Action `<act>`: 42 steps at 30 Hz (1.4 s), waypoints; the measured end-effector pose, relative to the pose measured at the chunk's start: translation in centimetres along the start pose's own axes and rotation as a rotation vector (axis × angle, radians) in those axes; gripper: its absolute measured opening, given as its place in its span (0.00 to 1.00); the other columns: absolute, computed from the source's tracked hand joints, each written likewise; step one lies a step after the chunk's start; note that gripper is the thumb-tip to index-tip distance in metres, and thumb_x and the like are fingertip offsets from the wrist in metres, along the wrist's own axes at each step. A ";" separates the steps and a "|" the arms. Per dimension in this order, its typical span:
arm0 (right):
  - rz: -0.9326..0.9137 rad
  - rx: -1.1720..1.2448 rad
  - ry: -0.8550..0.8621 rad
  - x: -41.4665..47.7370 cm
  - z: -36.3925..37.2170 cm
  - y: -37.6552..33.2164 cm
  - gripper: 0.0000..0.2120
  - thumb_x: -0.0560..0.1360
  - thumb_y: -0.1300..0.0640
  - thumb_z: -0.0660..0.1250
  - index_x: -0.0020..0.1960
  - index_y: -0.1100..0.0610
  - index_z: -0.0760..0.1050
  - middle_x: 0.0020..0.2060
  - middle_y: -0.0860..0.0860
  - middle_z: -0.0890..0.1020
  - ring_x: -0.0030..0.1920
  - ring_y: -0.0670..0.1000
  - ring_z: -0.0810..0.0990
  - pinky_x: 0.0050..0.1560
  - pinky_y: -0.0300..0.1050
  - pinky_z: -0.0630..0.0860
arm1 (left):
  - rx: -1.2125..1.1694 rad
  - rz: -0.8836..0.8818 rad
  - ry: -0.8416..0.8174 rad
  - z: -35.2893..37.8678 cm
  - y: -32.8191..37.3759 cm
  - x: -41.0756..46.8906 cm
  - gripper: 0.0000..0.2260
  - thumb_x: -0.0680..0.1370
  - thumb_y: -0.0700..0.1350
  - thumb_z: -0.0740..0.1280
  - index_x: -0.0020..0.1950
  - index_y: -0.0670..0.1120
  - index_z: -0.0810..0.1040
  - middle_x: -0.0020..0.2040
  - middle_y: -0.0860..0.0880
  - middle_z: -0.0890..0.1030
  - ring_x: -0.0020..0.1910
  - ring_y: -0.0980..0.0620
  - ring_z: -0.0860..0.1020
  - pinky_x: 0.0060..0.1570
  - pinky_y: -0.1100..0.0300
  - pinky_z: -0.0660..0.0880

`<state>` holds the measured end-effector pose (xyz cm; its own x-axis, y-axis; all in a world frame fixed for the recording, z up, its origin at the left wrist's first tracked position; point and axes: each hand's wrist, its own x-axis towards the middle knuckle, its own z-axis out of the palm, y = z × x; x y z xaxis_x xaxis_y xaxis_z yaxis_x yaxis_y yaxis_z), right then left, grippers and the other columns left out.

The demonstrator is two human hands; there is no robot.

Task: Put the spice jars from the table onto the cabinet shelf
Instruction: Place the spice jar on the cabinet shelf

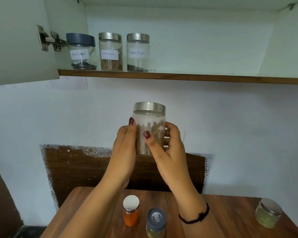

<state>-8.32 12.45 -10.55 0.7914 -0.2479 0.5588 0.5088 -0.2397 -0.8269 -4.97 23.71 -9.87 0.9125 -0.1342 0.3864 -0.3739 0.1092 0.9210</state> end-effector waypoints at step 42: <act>0.038 0.158 -0.067 -0.7 -1.0 0.7 0.31 0.70 0.36 0.70 0.69 0.44 0.68 0.64 0.46 0.76 0.64 0.45 0.77 0.58 0.43 0.79 | 0.085 -0.053 -0.044 -0.2 0.0 0.2 0.16 0.84 0.57 0.55 0.48 0.49 0.75 0.40 0.51 0.77 0.45 0.49 0.80 0.39 0.64 0.75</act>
<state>-8.83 11.49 -11.44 0.8291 -0.1894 0.5260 0.5209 -0.0799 -0.8499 -4.70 23.85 -9.82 0.9240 -0.1805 0.3370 -0.3397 0.0169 0.9404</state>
